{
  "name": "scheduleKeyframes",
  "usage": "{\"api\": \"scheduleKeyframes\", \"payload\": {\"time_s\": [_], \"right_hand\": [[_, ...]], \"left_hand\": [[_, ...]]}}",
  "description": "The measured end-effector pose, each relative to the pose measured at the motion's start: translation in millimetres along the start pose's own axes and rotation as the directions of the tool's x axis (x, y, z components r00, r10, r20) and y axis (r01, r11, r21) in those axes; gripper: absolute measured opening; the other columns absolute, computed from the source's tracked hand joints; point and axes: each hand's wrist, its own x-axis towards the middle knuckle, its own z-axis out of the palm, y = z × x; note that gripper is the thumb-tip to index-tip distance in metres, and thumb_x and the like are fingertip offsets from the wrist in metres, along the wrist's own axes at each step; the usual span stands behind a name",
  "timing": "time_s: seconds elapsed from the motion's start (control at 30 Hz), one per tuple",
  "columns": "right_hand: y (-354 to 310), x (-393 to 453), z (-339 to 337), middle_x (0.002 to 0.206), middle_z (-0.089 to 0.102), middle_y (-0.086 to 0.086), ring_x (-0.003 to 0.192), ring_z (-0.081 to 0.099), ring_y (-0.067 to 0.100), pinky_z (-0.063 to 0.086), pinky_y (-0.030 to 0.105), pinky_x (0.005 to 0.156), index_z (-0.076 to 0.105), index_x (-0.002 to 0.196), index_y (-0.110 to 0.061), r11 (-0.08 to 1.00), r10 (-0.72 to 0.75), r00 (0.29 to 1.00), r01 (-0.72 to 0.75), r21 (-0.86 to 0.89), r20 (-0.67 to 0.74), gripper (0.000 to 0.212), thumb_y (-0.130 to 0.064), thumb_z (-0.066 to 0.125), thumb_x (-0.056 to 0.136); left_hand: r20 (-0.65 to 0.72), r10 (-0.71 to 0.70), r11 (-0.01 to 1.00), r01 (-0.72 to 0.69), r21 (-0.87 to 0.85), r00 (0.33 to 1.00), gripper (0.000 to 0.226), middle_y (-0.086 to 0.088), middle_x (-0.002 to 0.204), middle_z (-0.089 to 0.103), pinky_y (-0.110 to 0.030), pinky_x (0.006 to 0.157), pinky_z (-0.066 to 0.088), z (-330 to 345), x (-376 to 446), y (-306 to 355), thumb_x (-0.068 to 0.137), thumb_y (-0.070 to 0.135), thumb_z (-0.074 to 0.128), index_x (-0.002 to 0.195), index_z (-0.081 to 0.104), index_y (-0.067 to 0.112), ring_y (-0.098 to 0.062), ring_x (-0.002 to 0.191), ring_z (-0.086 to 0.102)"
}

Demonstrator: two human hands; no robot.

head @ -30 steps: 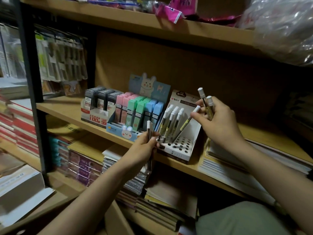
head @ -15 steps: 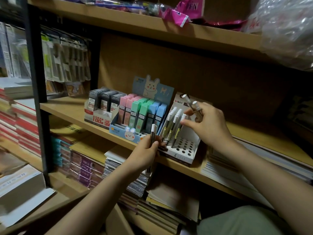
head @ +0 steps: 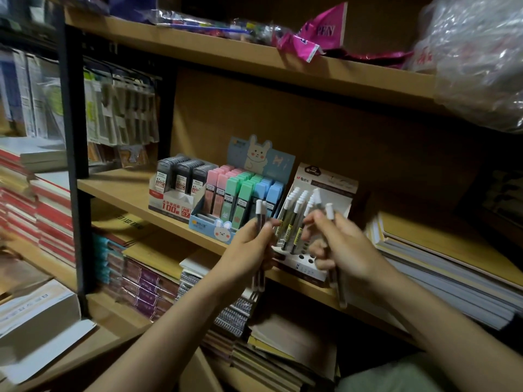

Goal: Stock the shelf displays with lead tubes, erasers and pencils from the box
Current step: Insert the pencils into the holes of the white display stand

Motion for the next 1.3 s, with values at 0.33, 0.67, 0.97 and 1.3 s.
{"api": "scheduleKeyframes", "payload": {"time_s": [0.33, 0.67, 0.97, 1.3], "right_hand": [[-6, -21, 17, 0.074, 0.065, -0.001, 0.057, 0.056, 0.009, 0.043, 0.017, 0.050, 0.057, 0.109, -0.017, 0.984, 0.172, 0.950, -0.151, -0.098, 0.259, 0.033, -0.042, 0.038, 0.100], [-26, 2, -41, 0.067, 0.042, -0.006, 0.048, 0.034, 0.004, 0.030, 0.019, 0.042, 0.043, 0.109, -0.033, 0.997, 0.042, 0.999, -0.041, -0.062, 0.015, 0.043, -0.065, 0.044, 0.080], [-49, 30, -46, 0.091, 0.072, -0.008, 0.083, 0.068, 0.002, 0.053, 0.016, 0.072, 0.073, 0.102, -0.022, 0.872, -0.333, 0.930, 0.239, -0.426, -0.159, 0.018, -0.032, 0.064, 0.091], [-42, 59, -65, 0.095, 0.068, -0.008, 0.075, 0.066, -0.002, 0.054, 0.013, 0.067, 0.066, 0.107, -0.022, 0.441, -0.408, 0.908, 0.292, -0.849, 0.100, 0.014, -0.025, 0.062, 0.093]], "left_hand": [[0.152, 0.075, 0.997, -0.076, 0.001, 0.986, 0.035, 0.005, 0.066, 0.063, -0.014, 0.048, 0.041, 1, -10, 23, 0.089, 0.031, 0.064, 0.104, 0.065, 0.000, -0.004, 0.056, 0.057], [0.000, -0.005, 0.998, 0.005, -0.063, 1.000, 0.037, 0.003, 0.058, 0.033, -0.020, 0.048, 0.027, -13, -5, 13, 0.093, 0.029, 0.056, 0.118, 0.058, 0.002, -0.009, 0.049, 0.030], [-0.040, -0.031, 0.999, 0.032, 0.032, 0.999, 0.032, 0.006, 0.057, 0.038, -0.019, 0.048, 0.030, -11, -2, 6, 0.094, 0.032, 0.056, 0.113, 0.064, 0.008, -0.006, 0.048, 0.035], [-0.046, -0.022, 0.997, 0.026, 0.070, 0.999, 0.026, 0.013, 0.048, 0.039, -0.016, 0.042, 0.030, -7, 7, -4, 0.095, 0.034, 0.056, 0.109, 0.068, 0.016, -0.004, 0.043, 0.035]]}}
